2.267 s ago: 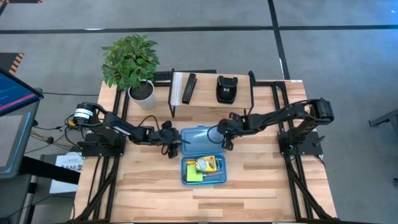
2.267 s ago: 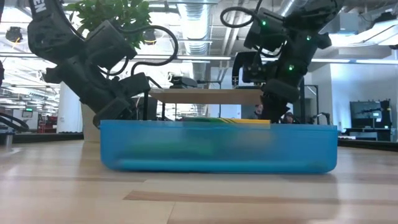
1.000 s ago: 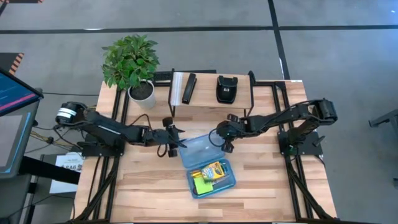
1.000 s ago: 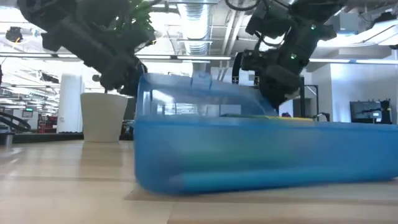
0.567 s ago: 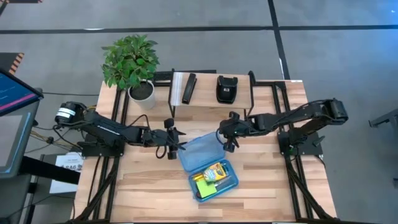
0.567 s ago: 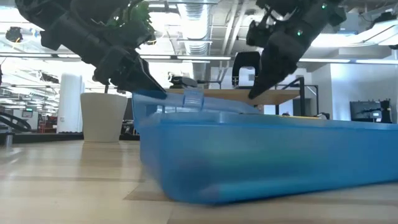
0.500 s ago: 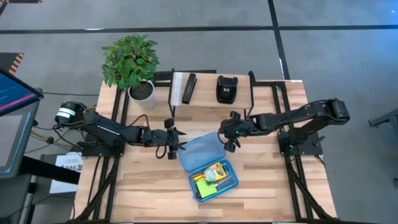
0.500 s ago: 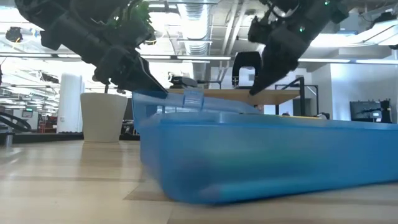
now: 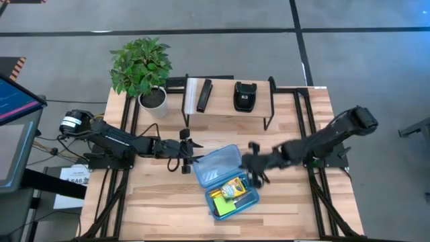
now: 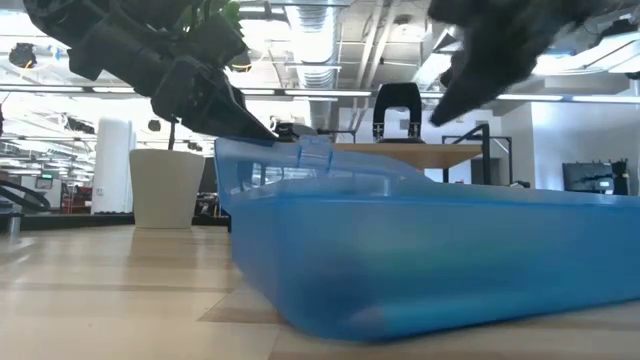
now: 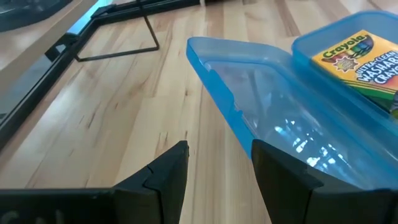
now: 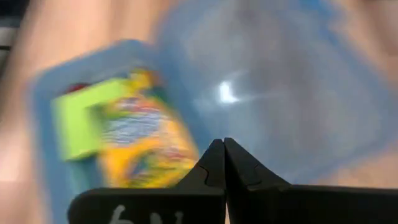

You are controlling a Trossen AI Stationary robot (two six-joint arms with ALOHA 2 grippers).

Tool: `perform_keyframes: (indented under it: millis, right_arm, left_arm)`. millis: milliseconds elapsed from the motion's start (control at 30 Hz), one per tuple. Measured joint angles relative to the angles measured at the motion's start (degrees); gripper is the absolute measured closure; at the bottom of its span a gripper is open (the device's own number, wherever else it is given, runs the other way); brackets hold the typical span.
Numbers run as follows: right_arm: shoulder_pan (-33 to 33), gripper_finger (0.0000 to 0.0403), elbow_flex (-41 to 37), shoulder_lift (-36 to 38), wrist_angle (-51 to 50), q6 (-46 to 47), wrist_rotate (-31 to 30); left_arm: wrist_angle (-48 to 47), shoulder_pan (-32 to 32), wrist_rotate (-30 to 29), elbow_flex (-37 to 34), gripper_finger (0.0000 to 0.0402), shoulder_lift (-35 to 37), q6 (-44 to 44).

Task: Pack school essentials
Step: Close the supply box

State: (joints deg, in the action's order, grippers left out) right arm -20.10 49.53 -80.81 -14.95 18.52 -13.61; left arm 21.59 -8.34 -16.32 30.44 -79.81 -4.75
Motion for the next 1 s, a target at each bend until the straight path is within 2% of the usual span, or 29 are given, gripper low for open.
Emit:
perform_keyframes:
  millis: [233, 433, 733, 1000]
  right_arm:
    - [-12.7, 0.0395, 0.4, -11.9, 17.7, 6.2, 3.9]
    - [-17.6, 0.0394, 7.0, -23.6, 17.5, 9.6, 6.8]
    - [-15.7, 0.0394, 18.2, -33.2, 5.7, 8.3, 9.6]
    - [-11.4, 0.0394, 18.5, -31.8, 3.3, 7.6, 9.3]
  left_arm:
    - [0.6, 0.0, 0.1, 0.0, 0.0233, 0.0, -0.1]
    - [0.9, 0.0, 0.1, 0.0, 0.0233, 0.0, -0.1]
    - [1.8, 0.0, 1.0, 0.0, 0.0233, 0.0, -0.2]
    - [1.6, 0.0, 0.6, -0.1, 0.0233, 0.0, -0.5]
